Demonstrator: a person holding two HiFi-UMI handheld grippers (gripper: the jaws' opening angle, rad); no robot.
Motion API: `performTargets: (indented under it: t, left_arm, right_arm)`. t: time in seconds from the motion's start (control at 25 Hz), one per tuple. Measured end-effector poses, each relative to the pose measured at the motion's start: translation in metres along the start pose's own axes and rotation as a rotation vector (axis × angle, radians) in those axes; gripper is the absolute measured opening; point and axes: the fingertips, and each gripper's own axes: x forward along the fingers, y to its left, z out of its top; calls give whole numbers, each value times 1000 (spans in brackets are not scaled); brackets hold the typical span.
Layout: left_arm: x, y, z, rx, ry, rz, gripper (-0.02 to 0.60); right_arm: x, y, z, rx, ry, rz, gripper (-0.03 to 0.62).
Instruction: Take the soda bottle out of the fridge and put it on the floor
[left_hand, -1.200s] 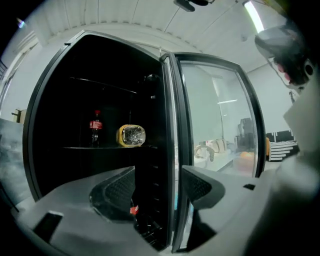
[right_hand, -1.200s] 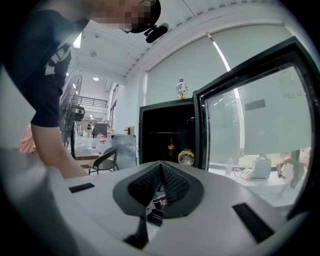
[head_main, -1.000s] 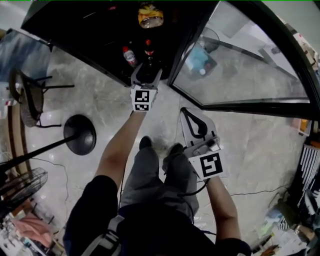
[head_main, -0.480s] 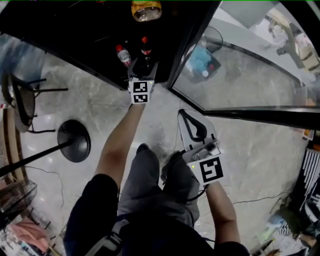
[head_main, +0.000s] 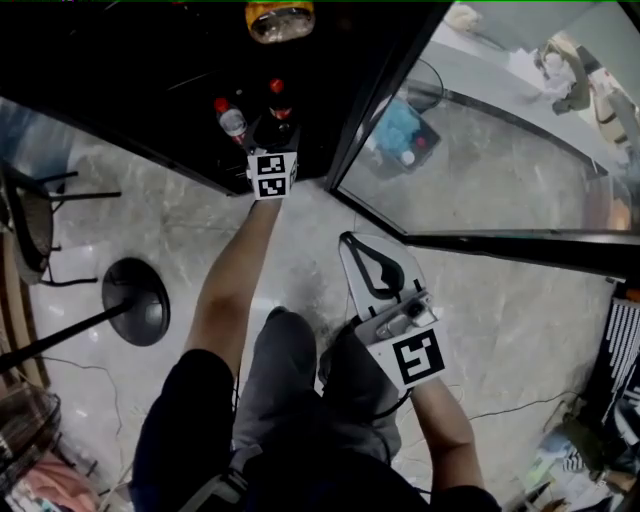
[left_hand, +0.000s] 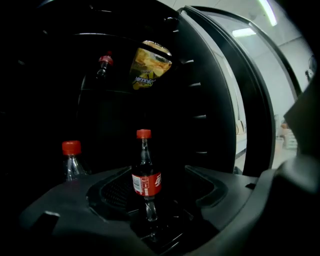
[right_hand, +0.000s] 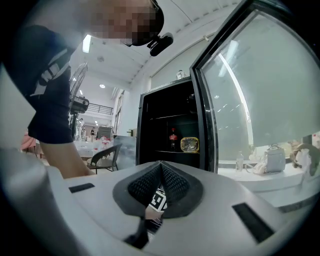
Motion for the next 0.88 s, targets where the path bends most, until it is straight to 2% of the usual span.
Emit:
performTargets:
  t: [0.24,0.6,0.88]
  left_arm:
    - [35,8,-25,-22,20,30,328]
    - [61,27,-35,18,7,119,334]
    - [91,28,-37,51,19,61,334]
  right_arm:
    - [6,-2,-13,0,-30,25,20]
    - [4,-6,-39,11,-20,37,20]
    - [7,-11,-58,30,-6,33,20]
